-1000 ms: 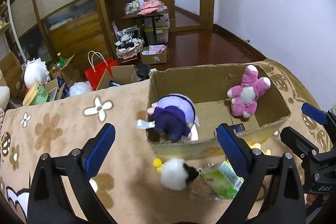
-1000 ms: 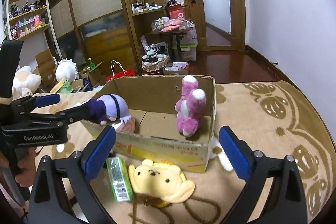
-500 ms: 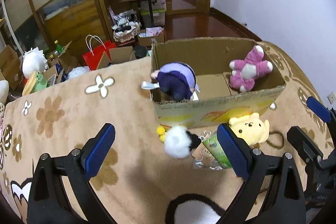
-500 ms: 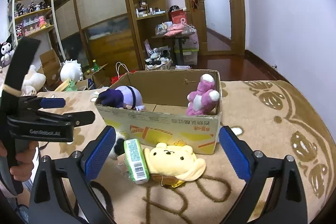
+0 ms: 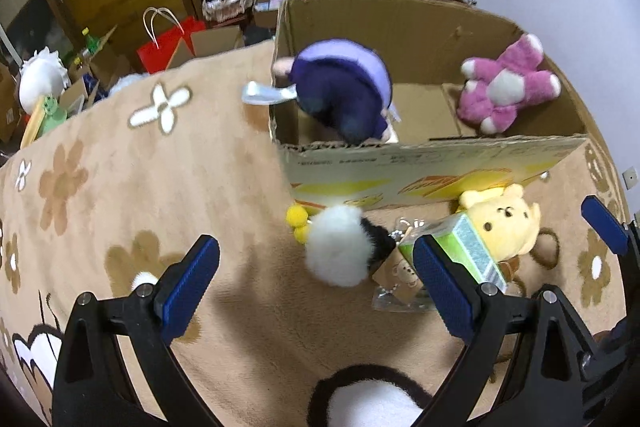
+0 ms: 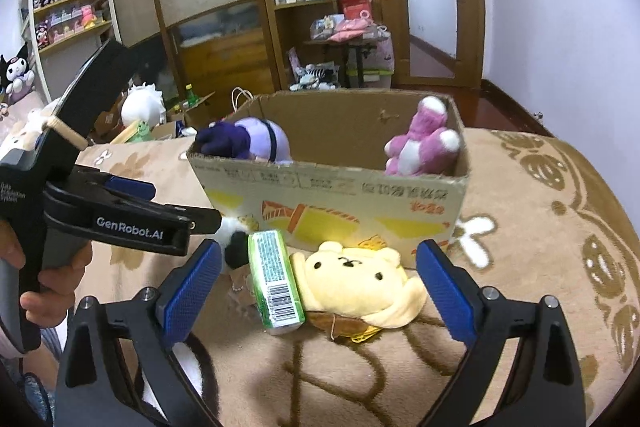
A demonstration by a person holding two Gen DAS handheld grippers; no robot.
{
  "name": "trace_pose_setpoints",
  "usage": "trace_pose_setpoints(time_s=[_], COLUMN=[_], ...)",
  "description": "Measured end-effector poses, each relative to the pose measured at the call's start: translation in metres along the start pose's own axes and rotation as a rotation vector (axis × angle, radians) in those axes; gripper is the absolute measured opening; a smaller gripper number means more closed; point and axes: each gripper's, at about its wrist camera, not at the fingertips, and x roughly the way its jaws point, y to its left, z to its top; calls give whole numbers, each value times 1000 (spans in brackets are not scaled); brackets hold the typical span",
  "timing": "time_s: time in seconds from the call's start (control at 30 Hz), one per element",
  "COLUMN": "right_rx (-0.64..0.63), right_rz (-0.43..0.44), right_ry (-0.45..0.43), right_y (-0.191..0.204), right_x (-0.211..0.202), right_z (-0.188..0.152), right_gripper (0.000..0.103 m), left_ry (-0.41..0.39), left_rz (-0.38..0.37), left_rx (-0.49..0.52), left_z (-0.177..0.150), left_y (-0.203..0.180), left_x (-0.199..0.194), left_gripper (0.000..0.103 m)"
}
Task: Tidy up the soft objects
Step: 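Grasp pompom with left tool while right tool grasps green tissue pack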
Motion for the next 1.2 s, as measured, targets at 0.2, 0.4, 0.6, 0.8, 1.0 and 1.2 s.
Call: trace_pose_setpoints(time_s=[0.2, 0.4, 0.6, 0.8, 1.0, 1.2], right_rx=[20, -20, -45, -48, -65, -59], right_rz=[55, 52, 107, 126, 115, 132], right_ry=[78, 114, 147, 165, 172, 173], right_y=[-1, 3, 7, 9, 17, 20], right_x=[27, 44, 58, 63, 69, 68], right_z=[-6, -7, -7, -8, -7, -8], right_gripper=[80, 64, 51, 47, 47, 31], left_ry=[73, 118, 148, 164, 165, 165], left_rz=[-22, -46, -79, -133, -160, -158], left_rx=[1, 3, -23, -34, -41, -45], left_z=[5, 2, 2, 3, 3, 7], left_y=[-2, -5, 0, 0, -2, -1], left_x=[25, 41, 52, 64, 67, 73], left_gripper=[97, 95, 80, 64, 55, 55])
